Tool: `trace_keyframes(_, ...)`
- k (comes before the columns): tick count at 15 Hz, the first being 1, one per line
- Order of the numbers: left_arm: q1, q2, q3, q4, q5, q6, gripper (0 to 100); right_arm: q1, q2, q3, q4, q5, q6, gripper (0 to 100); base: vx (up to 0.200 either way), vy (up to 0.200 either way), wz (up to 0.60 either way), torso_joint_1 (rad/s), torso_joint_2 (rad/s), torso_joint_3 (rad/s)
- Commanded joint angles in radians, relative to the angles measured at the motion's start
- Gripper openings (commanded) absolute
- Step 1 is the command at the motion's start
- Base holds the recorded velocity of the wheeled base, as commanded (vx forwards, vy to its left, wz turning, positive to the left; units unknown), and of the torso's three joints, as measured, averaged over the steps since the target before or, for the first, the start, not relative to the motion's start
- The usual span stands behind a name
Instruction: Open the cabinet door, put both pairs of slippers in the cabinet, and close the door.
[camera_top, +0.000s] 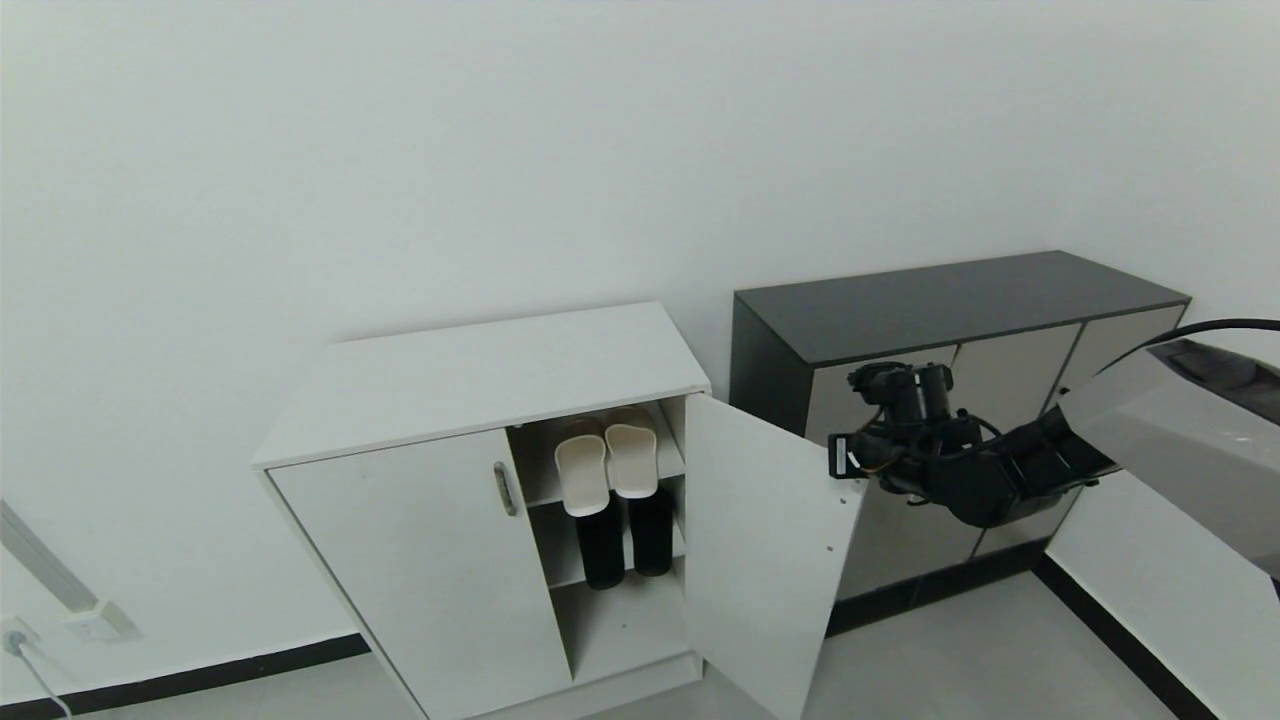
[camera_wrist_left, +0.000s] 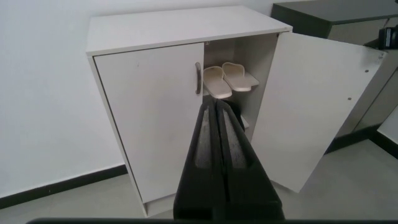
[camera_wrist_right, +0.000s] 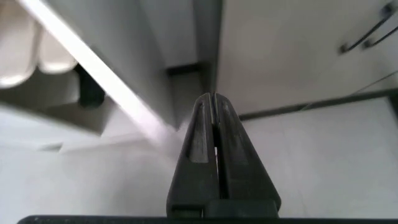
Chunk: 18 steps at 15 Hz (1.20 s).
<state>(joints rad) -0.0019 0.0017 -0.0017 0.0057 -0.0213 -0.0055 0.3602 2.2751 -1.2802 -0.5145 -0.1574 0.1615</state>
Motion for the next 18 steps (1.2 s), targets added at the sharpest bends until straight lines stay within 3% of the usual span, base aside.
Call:
trace_keyframes(1, -0.001, 0.0, 0.0, 0.0, 0.0, -0.001, 0, 0.036, -0.072, 0.067, -0.006, 0.007, 0.03, 0, 0.0, 0.0, 0.0, 0.0, 0.0, 0.0)
trace_keyframes(4, 0.0, 0.0, 0.0, 0.0, 0.0, -0.001, 0, 0.12, -0.177, 0.179, -0.007, 0.05, 0.072, 0, 0.0, 0.0, 0.0, 0.0, 0.0, 0.0)
trace_keyframes(10, -0.001, 0.0, 0.0, 0.0, 0.0, -0.001, 0, 0.284, -0.273, 0.252, -0.007, 0.058, 0.115, 0, 0.0, 0.0, 0.0, 0.0, 0.0, 0.0)
trace_keyframes(18, 0.0, 0.0, 0.0, 0.0, 0.0, -0.001, 0, 0.335, -0.316, 0.341, -0.082, 0.059, 0.076, 0, 0.0, 0.0, 0.0, 0.0, 0.0, 0.0)
